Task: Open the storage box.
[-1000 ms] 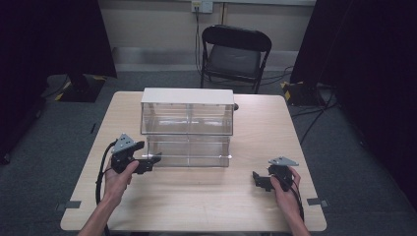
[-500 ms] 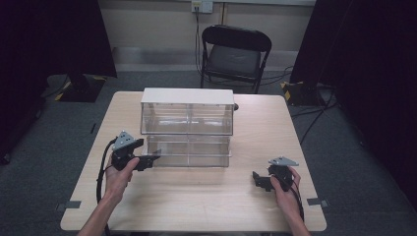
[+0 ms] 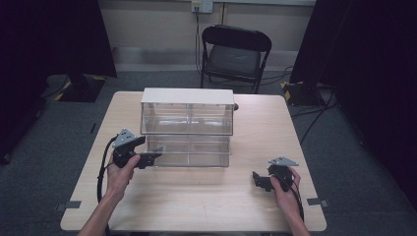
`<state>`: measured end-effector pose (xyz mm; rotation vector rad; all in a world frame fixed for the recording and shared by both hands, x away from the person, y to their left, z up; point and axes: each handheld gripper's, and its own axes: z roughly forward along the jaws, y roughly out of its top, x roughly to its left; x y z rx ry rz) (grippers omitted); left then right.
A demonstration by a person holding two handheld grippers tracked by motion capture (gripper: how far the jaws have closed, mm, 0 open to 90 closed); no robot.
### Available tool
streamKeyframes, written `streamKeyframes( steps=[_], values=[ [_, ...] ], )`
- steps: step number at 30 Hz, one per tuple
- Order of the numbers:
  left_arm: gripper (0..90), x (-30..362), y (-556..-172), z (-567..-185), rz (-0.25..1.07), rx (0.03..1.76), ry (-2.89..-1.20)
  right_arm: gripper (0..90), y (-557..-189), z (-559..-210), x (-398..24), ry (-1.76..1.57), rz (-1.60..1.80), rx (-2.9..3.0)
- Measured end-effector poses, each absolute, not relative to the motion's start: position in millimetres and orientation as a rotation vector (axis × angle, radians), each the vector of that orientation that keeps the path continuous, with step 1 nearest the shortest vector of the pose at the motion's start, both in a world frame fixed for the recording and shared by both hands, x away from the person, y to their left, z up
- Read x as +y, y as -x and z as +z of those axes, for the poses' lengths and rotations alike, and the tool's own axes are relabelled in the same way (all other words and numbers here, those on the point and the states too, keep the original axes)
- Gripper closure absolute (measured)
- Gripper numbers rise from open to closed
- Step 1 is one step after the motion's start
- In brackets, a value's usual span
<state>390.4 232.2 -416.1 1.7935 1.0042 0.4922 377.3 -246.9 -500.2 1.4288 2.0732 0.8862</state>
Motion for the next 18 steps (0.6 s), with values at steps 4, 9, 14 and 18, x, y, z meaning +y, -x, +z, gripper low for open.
streamKeyframes(
  steps=[4, 9, 14, 18],
  values=[
    [15.2, 231.8, -392.4, -415.1, 0.493, 1.01, -1.783, 10.8, -377.3, -500.2, -246.9, -1.427, 0.887, 2.074],
    [15.4, 231.7, -393.1, -415.6, 0.489, 1.014, -1.784, 10.8, -377.3, -500.2, -246.9, -1.428, 0.887, 2.073],
    [15.4, 232.3, -394.4, -415.1, 0.488, 1.017, -1.784, 10.8, -377.3, -500.3, -246.9, -1.428, 0.887, 2.073],
    [15.3, 231.9, -394.9, -414.8, 0.485, 1.019, -1.776, 10.8, -377.2, -500.2, -246.8, -1.43, 0.886, 2.073]
  ],
)
